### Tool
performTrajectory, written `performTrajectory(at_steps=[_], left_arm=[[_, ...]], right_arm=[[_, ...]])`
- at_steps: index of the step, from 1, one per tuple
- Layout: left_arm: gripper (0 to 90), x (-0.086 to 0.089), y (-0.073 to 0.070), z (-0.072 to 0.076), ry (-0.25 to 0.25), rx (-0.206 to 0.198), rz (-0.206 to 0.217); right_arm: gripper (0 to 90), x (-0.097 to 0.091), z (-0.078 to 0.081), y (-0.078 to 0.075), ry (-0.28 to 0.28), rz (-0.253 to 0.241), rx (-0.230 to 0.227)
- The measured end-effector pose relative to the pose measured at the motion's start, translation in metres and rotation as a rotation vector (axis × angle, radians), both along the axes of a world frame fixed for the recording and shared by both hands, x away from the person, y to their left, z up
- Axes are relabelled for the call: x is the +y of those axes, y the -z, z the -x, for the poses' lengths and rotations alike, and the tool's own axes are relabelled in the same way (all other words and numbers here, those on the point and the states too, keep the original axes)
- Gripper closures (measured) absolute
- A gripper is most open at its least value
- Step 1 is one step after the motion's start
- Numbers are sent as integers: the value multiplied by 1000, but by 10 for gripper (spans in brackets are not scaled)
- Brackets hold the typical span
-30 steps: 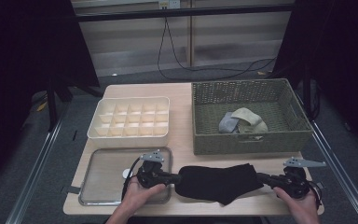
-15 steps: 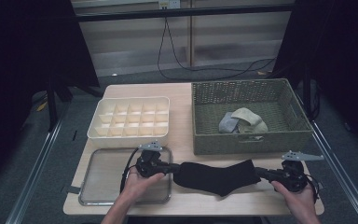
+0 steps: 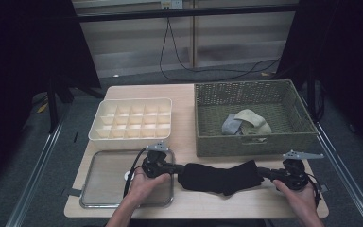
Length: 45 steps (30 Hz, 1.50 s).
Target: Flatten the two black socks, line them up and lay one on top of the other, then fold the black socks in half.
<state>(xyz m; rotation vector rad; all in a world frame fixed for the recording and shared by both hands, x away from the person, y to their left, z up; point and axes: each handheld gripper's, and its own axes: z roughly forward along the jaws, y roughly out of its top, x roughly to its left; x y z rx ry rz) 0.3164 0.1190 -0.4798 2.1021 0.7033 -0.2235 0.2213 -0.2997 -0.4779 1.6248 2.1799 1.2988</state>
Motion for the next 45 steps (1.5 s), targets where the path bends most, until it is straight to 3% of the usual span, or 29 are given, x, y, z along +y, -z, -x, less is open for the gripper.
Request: performTrajectory(at_steps=[14,22,31,33,35,40,45], left_arm=[[847,-2,12,-6,-25,15,-32],[717,-1,12,-4,-28,-1,-43],[695,-3,10,3,11,-33,-100],[695,-3,9,6,20,-41,-107],[695,-3,11,8,22,-40,-110],[682,-2,11,13,13,-26,-69],[677,-2,12,16,23,-26,-74]], right_arm=[[867,3,-3,16,-4,51,55],[860,4,-5,18,5,70,59],[849,2,-15,17,32,103,48],[822,2,-15,16,35,107,40],[740,1,-15,16,39,97,35],[629,0,-14,17,53,82,21],[604,4,-14,18,44,99,32]])
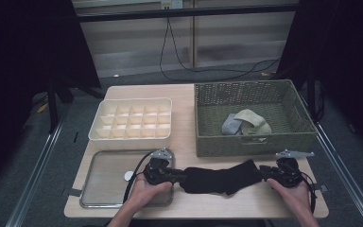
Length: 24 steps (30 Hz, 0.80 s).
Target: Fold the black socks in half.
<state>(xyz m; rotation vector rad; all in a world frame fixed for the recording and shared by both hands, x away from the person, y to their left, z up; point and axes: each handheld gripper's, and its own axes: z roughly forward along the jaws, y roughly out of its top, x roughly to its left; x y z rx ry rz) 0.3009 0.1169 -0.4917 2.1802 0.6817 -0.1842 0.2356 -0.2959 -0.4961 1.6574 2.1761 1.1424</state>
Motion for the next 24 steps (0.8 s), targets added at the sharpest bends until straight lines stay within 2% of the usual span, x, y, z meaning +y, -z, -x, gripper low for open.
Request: performTrajectory(at_steps=[4,10,11,15,19,24], left_arm=[[662,-1,0,1,8,-3,-11],[579,0,1,2,-8,-1,-11],[567,2,1,2,-21,1,-8],[503,5,0,1,-41,6,-8],[491,8,-2,1,-53,-2,1],[496,10,-2,0,-62,-2,0]], right_arm=[[596,4,0,2,-19,17,12],[690,9,2,2,-45,54,0],[706,13,3,1,-57,91,-17],[734,12,3,2,-54,76,-6],[776,13,3,1,-49,74,7],[804,9,2,3,-26,24,22]])
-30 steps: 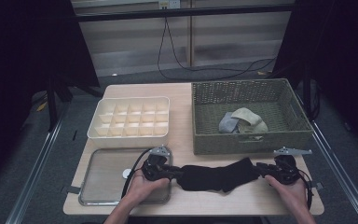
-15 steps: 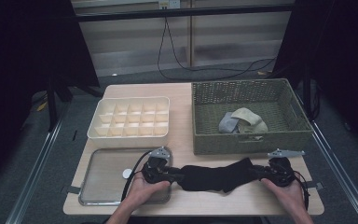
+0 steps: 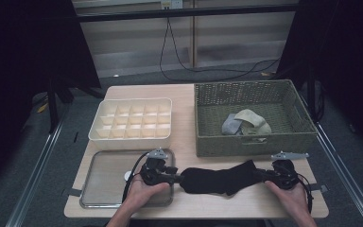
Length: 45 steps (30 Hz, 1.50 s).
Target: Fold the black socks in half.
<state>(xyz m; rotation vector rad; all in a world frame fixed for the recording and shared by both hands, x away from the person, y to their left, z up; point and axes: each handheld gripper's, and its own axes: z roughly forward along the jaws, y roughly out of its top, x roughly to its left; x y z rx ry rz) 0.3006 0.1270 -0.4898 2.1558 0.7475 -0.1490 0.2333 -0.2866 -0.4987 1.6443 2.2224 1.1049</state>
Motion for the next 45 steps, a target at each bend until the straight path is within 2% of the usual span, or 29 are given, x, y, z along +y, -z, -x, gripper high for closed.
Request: performTrajectory(at_steps=[4,8,11,18,22,28,38,45], left_arm=[[538,0,-1,1,7,-8,3],[579,-2,0,1,11,-13,5],[619,-2,1,1,22,-16,0],[722,-4,1,4,51,-19,17],[718,-6,2,4,66,-15,13],[712,-11,4,4,75,-7,3],[692,-15,5,7,74,-8,-6],[701,-15,6,6,73,-11,-20]], right_arm=[[829,-5,0,1,12,-61,10],[832,-8,1,-1,17,-79,3],[832,-11,2,-4,27,-117,-12],[832,-13,4,-11,25,-141,-35],[832,-13,5,-18,24,-154,-61],[832,-8,6,-24,23,-163,-61],[832,10,3,-43,-23,-218,-119],[832,22,0,-48,-46,-249,-124]])
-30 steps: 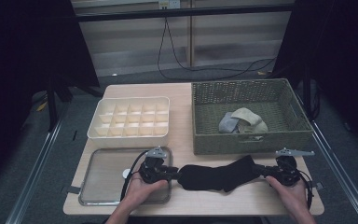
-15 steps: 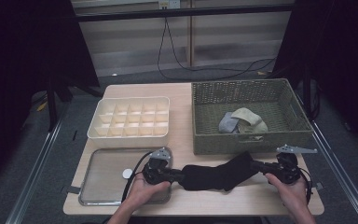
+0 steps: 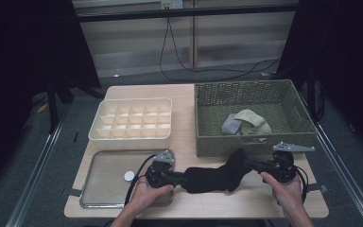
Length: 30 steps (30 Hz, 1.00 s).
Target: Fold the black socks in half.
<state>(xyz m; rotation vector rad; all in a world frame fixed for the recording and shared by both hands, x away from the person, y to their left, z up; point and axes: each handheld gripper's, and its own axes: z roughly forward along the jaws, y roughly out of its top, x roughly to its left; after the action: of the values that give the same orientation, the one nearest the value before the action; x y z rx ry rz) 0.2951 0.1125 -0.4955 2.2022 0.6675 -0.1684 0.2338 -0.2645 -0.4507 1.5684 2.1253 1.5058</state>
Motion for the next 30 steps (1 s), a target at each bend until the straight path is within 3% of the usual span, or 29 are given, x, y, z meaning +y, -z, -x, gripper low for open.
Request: performTrajectory(at_steps=[9,19,26,30], left_arm=[[719,1,-1,0,-17,-2,14],[708,-5,0,-3,-11,6,17],[703,-12,0,-2,8,4,22],[702,-14,1,-2,8,8,20]], right_arm=[[831,24,-7,-12,-54,-22,-27],[830,46,-15,-14,-97,-28,-30],[827,66,-18,-3,-131,5,-13],[827,80,-22,7,-161,30,21]])
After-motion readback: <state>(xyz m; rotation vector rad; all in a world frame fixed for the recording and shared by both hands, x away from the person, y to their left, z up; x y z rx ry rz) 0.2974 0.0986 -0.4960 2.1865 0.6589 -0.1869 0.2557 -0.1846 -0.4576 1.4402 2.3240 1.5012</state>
